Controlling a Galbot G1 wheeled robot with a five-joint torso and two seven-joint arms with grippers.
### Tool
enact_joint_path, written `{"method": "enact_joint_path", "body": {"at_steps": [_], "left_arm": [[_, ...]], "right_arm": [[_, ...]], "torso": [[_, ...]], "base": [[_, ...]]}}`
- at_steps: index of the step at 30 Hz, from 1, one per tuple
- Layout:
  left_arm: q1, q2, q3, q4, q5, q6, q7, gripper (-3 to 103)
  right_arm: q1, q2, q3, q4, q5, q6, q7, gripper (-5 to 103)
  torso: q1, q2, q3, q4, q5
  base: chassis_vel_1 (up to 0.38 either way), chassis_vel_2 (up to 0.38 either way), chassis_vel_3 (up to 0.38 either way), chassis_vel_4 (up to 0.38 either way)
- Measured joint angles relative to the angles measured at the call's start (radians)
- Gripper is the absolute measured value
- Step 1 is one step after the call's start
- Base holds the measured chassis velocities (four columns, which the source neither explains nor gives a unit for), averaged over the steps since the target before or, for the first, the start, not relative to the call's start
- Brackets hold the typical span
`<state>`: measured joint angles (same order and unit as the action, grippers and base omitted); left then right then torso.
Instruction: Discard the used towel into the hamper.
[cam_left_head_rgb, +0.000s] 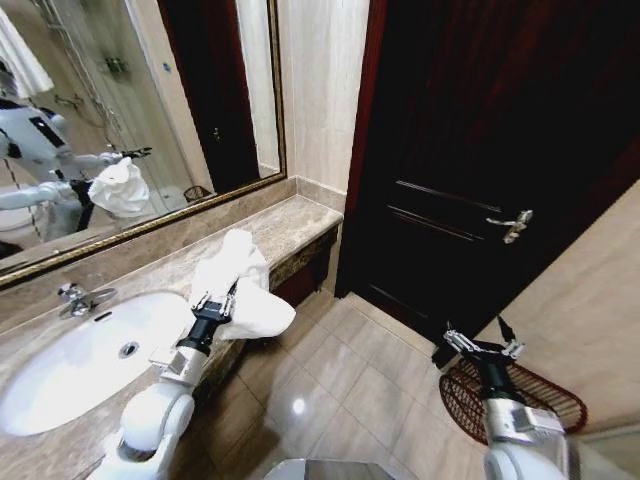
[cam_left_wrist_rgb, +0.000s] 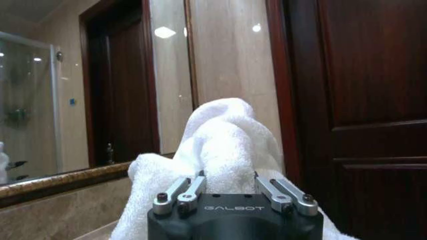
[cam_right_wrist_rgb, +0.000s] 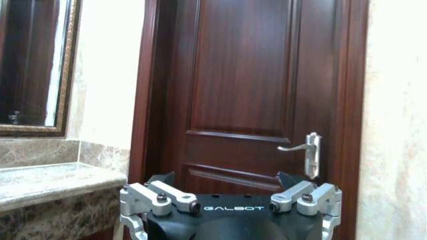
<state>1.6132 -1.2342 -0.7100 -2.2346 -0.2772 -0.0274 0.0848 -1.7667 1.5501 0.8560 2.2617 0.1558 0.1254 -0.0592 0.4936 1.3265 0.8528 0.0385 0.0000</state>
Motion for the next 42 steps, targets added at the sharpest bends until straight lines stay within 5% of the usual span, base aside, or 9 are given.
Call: {"method": "enact_joint_path", "body": {"at_steps": [42], "left_arm": [[0.016, -0.021, 0.026, 0.004, 0.036, -0.027, 0.043, 24]], "right_arm": [[-0.002, -0.011, 0.009, -0.017, 0.03, 0.043, 0.014, 100]], "torso": [[-0.004, -0.009, -0.004, -0.0004, 0.0]], "base": [[-0.058, -0.144, -0.141, -0.058]]}}
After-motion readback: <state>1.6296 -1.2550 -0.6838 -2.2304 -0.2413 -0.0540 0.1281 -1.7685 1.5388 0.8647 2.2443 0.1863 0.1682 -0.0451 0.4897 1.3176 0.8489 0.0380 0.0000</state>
